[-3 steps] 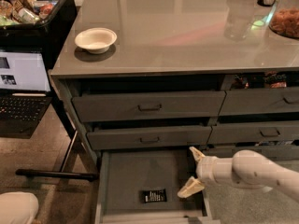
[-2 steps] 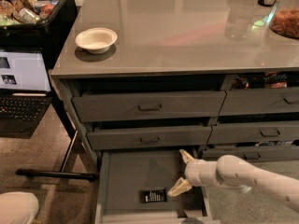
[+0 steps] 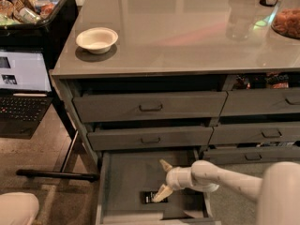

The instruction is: Pick rxbar chocolate from bottom drawer and place on counter

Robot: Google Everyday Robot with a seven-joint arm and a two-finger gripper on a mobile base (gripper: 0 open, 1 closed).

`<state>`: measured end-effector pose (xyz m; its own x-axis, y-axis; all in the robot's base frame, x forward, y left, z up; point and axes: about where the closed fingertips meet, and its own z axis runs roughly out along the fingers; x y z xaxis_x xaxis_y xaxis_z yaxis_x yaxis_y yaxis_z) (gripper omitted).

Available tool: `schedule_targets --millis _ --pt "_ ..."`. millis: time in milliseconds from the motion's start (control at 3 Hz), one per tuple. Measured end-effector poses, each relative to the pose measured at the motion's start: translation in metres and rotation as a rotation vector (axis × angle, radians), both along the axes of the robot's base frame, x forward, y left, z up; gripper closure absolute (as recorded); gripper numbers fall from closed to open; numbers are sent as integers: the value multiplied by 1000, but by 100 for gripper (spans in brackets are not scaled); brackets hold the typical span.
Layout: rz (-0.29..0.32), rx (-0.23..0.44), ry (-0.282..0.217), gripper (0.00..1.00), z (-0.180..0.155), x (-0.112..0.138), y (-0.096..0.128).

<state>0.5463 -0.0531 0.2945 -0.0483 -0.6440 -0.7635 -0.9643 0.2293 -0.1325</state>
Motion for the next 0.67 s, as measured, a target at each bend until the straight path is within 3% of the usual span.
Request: schedule_targets --millis 333,667 --pt "155 3 86 0 -85 -14 39" --pt "223 -14 143 0 -144 -14 56"
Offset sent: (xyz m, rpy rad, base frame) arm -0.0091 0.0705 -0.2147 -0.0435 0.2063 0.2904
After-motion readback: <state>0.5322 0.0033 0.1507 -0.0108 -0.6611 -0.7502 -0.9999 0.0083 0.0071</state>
